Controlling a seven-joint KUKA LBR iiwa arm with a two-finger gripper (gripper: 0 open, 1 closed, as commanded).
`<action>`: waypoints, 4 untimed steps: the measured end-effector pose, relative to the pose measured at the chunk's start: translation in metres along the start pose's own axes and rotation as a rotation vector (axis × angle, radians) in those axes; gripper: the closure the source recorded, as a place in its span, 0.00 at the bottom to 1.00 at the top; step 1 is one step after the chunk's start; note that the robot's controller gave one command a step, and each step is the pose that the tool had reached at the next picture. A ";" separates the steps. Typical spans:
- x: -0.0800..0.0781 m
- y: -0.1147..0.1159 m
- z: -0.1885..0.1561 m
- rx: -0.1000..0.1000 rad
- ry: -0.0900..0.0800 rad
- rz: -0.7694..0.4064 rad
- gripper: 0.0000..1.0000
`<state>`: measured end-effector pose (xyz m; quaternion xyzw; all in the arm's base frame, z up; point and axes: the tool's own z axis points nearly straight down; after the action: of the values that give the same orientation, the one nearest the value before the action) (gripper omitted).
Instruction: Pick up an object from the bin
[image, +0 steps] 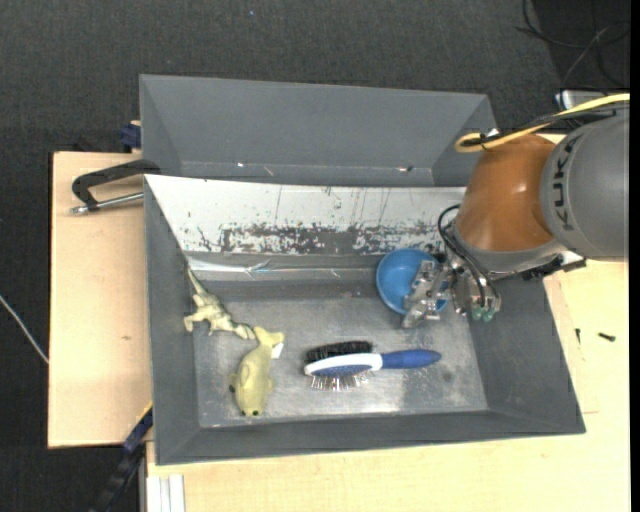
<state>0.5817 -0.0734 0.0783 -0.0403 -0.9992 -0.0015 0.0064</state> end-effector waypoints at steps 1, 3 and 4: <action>0.011 0.002 -0.104 0.003 -0.026 -0.029 1.00; 0.016 0.001 -0.168 0.002 -0.018 -0.031 1.00; 0.016 0.001 -0.168 0.002 -0.018 -0.030 1.00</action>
Offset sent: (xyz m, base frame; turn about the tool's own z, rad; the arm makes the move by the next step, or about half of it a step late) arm -0.0122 0.0016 0.0981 -0.0300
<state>0.5682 -0.0719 0.2461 -0.0251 -0.9997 -0.0003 -0.0027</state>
